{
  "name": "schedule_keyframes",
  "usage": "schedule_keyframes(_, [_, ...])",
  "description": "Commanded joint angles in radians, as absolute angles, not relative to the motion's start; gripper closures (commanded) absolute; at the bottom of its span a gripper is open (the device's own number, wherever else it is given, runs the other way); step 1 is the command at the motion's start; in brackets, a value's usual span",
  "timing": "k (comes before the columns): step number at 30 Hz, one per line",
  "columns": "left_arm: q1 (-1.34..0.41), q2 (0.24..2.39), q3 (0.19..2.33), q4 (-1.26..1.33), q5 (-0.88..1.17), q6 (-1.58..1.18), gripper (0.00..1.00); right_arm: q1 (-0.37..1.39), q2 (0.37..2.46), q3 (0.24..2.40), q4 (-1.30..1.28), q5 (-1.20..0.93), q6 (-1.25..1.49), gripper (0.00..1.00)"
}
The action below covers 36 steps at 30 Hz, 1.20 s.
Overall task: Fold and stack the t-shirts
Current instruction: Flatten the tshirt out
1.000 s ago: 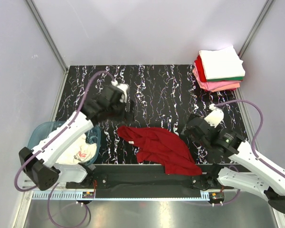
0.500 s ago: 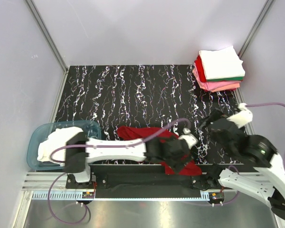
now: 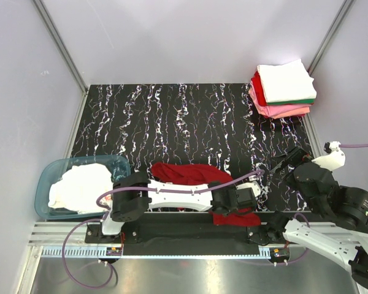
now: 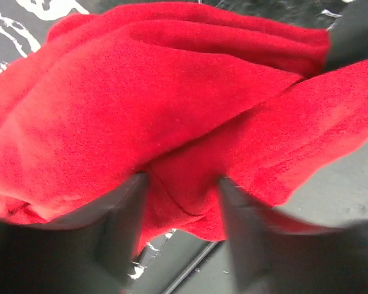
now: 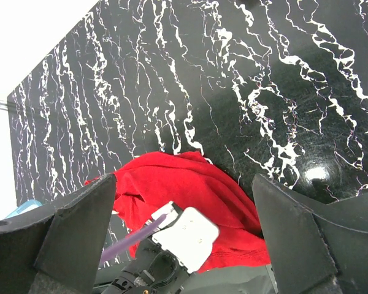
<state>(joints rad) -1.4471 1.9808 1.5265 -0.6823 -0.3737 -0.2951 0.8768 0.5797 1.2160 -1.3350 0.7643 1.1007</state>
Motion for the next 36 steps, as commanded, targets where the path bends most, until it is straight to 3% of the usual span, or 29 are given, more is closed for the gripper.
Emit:
schedule_keyframes(1, [-1.448, 1.993, 1.578, -0.652, -0.468, -0.233, 0.68, 0.873, 0.595, 1.21, -1.348, 0.765, 1.103, 0.0])
schedule_keyframes(3, [-1.448, 1.99, 1.583, -0.646, -0.468, -0.212, 0.94, 0.873, 0.597, 1.21, -1.35, 0.765, 1.101, 0.0])
schedule_keyframes(4, [-1.448, 1.988, 1.594, -0.664, -0.468, -0.2, 1.0, 0.873, 0.6, 1.213, -1.353, 0.768, 1.103, 0.0])
schedule_keyframes(8, [-1.413, 1.91, 1.679, -0.776, -0.492, -0.207, 1.0, 0.873, 0.609, 1.239, -1.368, 0.785, 1.101, 0.0])
schedule_keyframes(11, [-1.269, 1.749, 1.773, -0.915, -0.526, -0.328, 1.0, 0.873, 0.63, 1.27, -1.371, 0.795, 1.092, 0.0])
schedule_keyframes(16, [-0.757, 1.52, 1.691, -0.943, -0.253, -0.41, 0.98, 0.873, 0.699, 1.255, -1.35, 0.759, 1.077, 0.0])
schedule_keyframes(17, [-0.702, 1.526, 1.684, -0.957, -0.22, -0.397, 0.93, 0.874, 0.707, 1.244, -1.326, 0.747, 1.074, 0.0])
schedule_keyframes(18, [-0.614, 1.538, 1.674, -0.969, -0.168, -0.39, 0.66, 0.874, 0.715, 1.232, -1.312, 0.718, 1.068, 0.0])
schedule_keyframes(21, [-0.519, 1.589, 1.597, -0.977, -0.069, -0.35, 0.13, 0.874, 0.756, 1.19, -1.256, 0.663, 1.052, 0.0])
schedule_keyframes(25, [-0.482, 1.531, 1.461, -0.895, -0.046, -0.33, 0.01, 0.873, 0.765, 1.106, -1.154, 0.569, 1.023, 0.0])
schedule_keyframes(31, [-0.448, 1.525, 1.434, -0.838, -0.02, -0.313, 0.02, 0.874, 0.911, 0.932, -0.85, 0.238, 0.985, 0.06])
schedule_keyframes(36, [-0.4, 1.575, 1.455, -0.707, -0.015, -0.339, 0.04, 0.933, 1.077, 0.876, -0.738, 0.179, 1.002, 0.08])
